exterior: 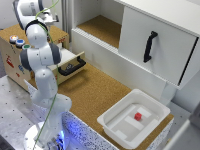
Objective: Rotate right the yellow block
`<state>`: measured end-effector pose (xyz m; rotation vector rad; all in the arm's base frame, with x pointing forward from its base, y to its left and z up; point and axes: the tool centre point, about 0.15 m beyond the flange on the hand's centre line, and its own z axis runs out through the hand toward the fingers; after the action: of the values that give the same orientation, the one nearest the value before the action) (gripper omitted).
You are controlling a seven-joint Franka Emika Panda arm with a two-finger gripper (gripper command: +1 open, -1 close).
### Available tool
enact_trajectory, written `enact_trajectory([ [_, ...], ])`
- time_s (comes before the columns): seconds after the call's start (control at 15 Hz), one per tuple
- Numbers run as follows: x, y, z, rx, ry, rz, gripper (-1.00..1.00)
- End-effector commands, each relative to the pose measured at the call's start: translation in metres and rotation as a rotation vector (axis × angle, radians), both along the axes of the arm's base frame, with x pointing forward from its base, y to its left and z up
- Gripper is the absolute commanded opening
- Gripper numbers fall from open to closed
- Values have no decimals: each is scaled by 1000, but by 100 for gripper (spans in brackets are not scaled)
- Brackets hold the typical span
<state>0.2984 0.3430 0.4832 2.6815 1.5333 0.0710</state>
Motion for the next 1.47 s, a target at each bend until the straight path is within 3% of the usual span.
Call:
enact_trajectory([
  [0.0, 20, -43, -68, 263, -83, 161, 100],
  [0.07, 29, -37, -84, 253, -95, 192, 100],
  [0.4, 64, 5, -132, 228, -45, 371, 100],
  [0.67, 79, 31, -143, 178, -59, 430, 100],
  [0.87, 86, 41, -155, 101, 9, 437, 100],
  [1.13, 79, 41, -156, 86, 17, 431, 100],
  [1.2, 77, 41, -156, 84, 19, 428, -100],
  [1.4, 68, 41, -167, 0, 37, 448, -100],
])
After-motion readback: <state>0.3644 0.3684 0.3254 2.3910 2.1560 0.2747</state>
